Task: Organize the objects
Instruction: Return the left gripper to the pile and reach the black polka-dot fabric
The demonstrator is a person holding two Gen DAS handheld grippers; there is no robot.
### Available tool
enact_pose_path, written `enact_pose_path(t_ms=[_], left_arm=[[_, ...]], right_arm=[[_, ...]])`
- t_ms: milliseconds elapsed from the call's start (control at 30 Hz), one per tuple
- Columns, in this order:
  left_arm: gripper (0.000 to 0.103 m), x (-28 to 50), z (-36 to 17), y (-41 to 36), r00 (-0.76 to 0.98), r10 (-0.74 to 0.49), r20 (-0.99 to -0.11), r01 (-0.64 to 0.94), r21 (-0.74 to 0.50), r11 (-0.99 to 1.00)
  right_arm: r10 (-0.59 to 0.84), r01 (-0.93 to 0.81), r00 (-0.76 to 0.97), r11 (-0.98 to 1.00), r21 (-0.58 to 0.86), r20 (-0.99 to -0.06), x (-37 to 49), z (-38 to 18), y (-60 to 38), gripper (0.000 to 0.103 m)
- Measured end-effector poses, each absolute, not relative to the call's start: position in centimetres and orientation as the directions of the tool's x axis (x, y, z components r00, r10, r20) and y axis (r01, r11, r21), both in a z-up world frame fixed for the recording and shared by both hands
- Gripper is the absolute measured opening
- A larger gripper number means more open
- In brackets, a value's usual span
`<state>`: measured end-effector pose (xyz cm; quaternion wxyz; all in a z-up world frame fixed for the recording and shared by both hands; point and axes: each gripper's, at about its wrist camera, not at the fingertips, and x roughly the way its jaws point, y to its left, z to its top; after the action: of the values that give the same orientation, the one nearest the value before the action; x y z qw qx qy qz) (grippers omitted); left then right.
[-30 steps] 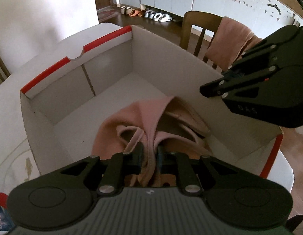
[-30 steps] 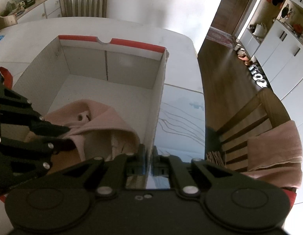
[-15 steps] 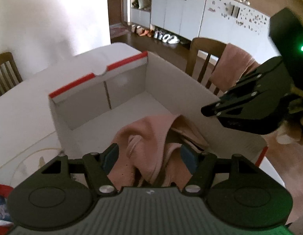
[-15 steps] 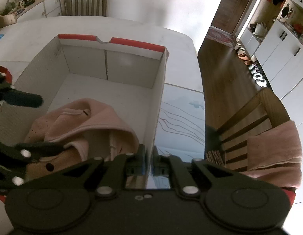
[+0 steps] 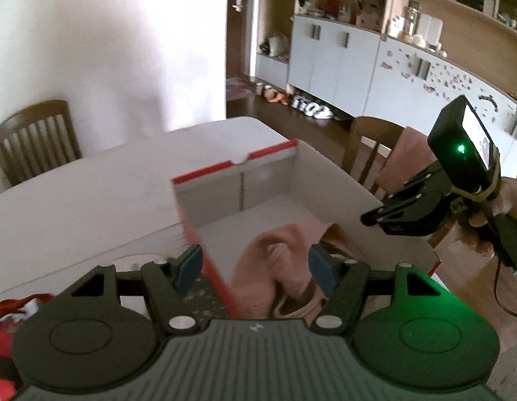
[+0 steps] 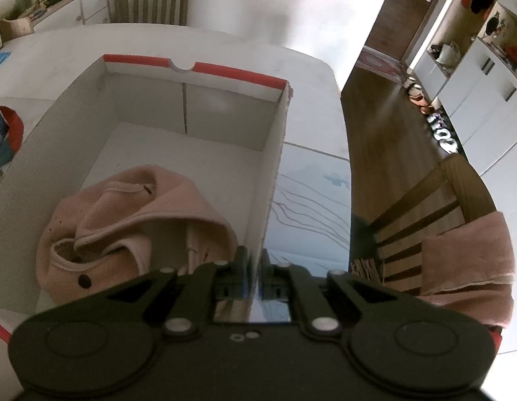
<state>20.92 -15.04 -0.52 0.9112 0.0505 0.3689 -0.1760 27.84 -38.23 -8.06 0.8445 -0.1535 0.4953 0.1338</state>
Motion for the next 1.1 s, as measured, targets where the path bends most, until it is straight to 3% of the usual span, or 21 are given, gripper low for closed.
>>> enact_pose_path(t_ms=[467, 767, 900, 1100], left_arm=[[0.069, 15.3, 0.1, -6.7, 0.718, -0.148, -0.680, 0.157, -0.049, 0.986], [0.069, 12.5, -2.4, -1.7, 0.699, -0.014, -0.715, -0.007, -0.027, 1.000], [0.080, 11.5, -4.2, 0.9, 0.670, 0.056, -0.740, -0.089, -0.006, 0.996], [0.080, 11.2, -7.2, 3.5, 0.633, 0.147, -0.760, -0.173, 0.046, 0.984]], right_arm=[[0.089, -0.451, 0.439, 0.882, -0.134, -0.894, 28.3, -7.9, -38.0, 0.005], [0.086, -0.468, 0.435, 0.872, -0.144, -0.896, 28.4, -8.0, -37.9, 0.006], [0.085, -0.473, 0.436, 0.869, -0.147, -0.896, 28.3, -8.0, -37.9, 0.006], [0.085, -0.475, 0.437, 0.867, -0.149, -0.896, 28.3, -8.1, -37.9, 0.006]])
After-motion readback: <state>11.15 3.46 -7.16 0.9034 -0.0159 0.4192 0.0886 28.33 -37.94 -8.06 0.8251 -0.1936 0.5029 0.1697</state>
